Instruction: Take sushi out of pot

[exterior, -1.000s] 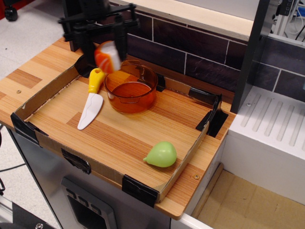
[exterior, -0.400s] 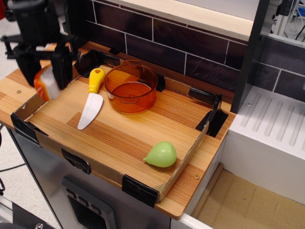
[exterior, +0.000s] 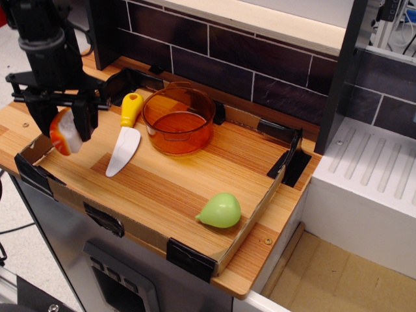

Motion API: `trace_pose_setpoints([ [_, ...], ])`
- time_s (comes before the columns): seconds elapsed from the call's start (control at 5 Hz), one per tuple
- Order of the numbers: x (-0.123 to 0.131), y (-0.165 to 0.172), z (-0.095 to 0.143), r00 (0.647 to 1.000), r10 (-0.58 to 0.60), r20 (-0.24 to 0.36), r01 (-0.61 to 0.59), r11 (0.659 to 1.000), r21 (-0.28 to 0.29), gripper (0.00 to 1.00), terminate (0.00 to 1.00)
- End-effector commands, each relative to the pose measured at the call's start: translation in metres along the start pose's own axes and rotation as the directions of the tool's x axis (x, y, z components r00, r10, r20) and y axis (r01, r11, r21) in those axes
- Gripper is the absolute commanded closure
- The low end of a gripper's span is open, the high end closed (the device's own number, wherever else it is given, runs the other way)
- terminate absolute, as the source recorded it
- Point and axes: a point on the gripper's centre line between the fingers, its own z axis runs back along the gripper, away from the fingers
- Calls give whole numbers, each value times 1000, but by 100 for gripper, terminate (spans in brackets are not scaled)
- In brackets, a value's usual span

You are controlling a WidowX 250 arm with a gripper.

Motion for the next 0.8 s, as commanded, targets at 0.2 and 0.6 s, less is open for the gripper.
trace_pose_setpoints([
  [0.2, 15, 21, -13, 999, 41, 17, -42, 997, 69, 100, 0],
  [0.6, 17, 23, -19, 996, 89, 9, -90, 993, 83, 0, 0],
])
